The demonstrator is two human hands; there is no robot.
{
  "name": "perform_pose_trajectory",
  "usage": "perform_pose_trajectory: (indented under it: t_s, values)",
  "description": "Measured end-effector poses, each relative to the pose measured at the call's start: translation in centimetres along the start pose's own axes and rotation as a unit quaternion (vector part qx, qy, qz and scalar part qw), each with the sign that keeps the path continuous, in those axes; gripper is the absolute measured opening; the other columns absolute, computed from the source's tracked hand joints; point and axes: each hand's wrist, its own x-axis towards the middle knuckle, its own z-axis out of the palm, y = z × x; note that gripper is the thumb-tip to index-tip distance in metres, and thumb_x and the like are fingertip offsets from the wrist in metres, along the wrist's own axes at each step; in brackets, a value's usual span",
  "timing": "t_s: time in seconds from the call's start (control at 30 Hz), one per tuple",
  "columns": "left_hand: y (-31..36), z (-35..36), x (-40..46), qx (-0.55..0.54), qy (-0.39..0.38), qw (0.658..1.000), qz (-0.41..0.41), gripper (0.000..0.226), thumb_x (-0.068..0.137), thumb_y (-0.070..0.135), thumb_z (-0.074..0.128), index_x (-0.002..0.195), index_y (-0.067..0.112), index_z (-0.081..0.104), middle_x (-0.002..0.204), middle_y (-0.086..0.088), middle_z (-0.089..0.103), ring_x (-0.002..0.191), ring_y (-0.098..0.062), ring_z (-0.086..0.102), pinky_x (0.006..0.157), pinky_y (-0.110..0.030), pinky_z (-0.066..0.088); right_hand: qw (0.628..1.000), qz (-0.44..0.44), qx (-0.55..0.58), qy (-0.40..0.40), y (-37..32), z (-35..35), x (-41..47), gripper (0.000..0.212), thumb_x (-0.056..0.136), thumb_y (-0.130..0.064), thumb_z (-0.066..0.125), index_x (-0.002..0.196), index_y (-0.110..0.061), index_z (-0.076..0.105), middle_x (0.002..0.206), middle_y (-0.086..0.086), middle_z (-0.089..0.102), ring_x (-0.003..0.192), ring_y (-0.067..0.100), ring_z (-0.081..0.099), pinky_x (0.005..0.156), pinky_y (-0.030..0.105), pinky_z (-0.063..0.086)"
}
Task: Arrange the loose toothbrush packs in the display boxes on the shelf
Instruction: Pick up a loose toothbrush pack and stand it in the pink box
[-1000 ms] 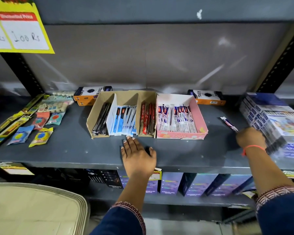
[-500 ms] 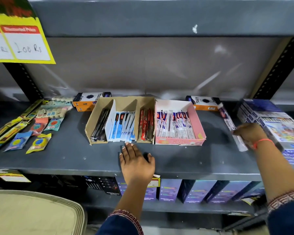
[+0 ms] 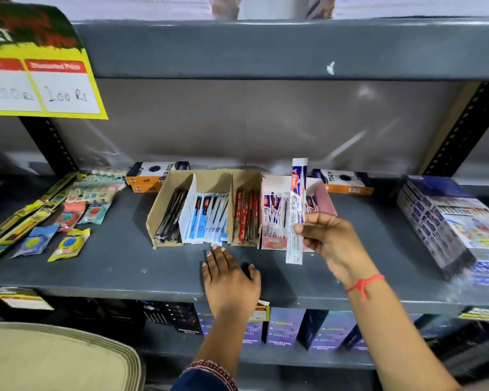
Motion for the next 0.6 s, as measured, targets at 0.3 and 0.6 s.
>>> perform_pose_trajectory:
  t_s: [0.3,0.6]
  values:
    - [0.02,0.15,0.08,-0.007,0.002,1.000,-0.006,0.077,0.082,0.045,0.011,0.143,-0.002,0.005,0.153,-0.021,0.008,0.140,-0.031,0.007,0.114,-0.039,0.003,1.000,0.010,-0.010,-0.006,-0.10,0.24,-0.34,0.020,0.077,0.011,0.064,0.069,-0.008,0.066,0.048,-0.006,0.069,0.041,-0.001,0.060,0.041,0.010,0.047]
    - [0.06,0.17,0.08,-0.002,0.000,1.000,-0.005,0.077,0.082,0.046,0.011,0.143,-0.002,0.004,0.153,-0.020,0.007,0.141,-0.030,0.006,0.114,-0.039,0.002,0.999,0.021,-0.030,-0.017,-0.01,0.43,-0.33,0.023,0.077,0.009,0.065,0.067,-0.011,0.067,0.050,-0.007,0.071,0.043,-0.001,0.062,0.044,0.010,0.049]
